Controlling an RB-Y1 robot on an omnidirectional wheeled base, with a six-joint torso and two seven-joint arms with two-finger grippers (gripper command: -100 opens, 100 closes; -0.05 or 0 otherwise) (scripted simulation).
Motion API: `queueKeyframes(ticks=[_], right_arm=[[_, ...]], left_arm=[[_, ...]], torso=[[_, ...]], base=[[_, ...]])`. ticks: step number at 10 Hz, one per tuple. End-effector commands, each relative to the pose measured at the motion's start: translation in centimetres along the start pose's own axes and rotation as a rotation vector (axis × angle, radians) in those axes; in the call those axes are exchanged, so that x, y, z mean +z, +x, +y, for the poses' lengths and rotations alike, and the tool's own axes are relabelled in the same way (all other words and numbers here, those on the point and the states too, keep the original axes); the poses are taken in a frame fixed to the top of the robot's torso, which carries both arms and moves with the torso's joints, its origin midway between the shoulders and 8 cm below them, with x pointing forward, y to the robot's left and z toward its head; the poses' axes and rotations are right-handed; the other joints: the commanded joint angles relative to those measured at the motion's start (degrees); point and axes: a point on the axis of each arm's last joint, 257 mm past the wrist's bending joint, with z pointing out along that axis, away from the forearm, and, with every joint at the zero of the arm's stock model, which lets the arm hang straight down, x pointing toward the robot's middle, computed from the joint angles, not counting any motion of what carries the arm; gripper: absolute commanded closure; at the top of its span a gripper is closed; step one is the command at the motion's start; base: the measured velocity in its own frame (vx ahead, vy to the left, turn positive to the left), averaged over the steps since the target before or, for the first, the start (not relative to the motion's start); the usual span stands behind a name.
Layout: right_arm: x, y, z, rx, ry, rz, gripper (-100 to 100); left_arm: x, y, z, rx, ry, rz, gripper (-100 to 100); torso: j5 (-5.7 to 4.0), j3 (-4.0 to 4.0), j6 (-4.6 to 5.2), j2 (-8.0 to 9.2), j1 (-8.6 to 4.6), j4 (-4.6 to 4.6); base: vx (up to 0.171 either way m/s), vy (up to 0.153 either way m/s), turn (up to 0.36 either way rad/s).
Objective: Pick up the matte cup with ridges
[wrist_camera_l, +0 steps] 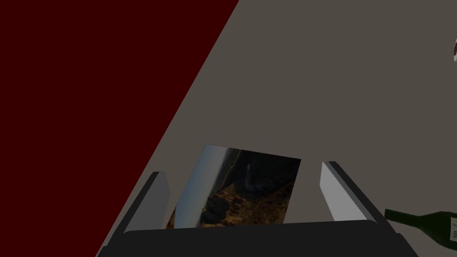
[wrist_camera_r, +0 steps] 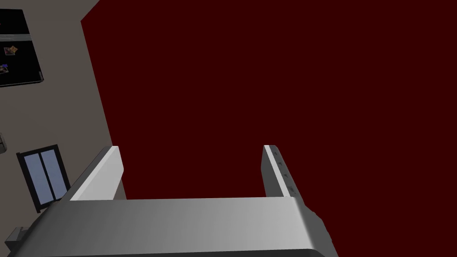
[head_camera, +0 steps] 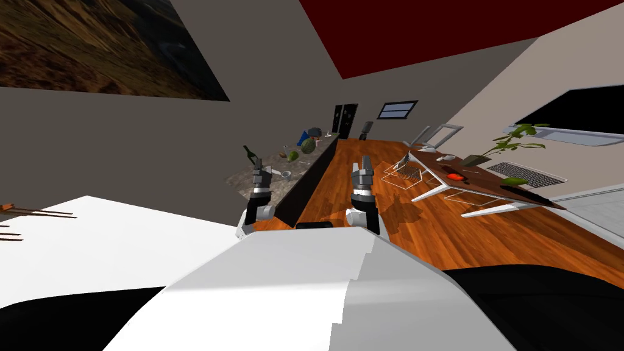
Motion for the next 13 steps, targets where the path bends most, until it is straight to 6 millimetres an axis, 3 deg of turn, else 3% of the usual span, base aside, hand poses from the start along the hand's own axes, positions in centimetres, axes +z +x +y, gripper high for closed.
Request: queueKeyframes(ticks=[1, 13], right_arm=[[0.0, 0.0, 0.0, 0.0, 0.0, 0.0, 0], [0.0, 0.0, 0.0, 0.0, 0.0, 0.0, 0]], left_arm=[[1.0, 0.3, 2.3, -0.013, -0.051, 0.015, -100], [6.2, 3.7, 13.8, -0.09, -0.315, 0.078, -100]], torso=[[0.0, 0.0, 0.0, 0.0, 0.0, 0.0], [0.0, 0.02, -0.04, 0.02, 0.01, 0.0]], base=[[-0.01, -0.019, -0.122], [-0.009, -0.01, -0.063]])
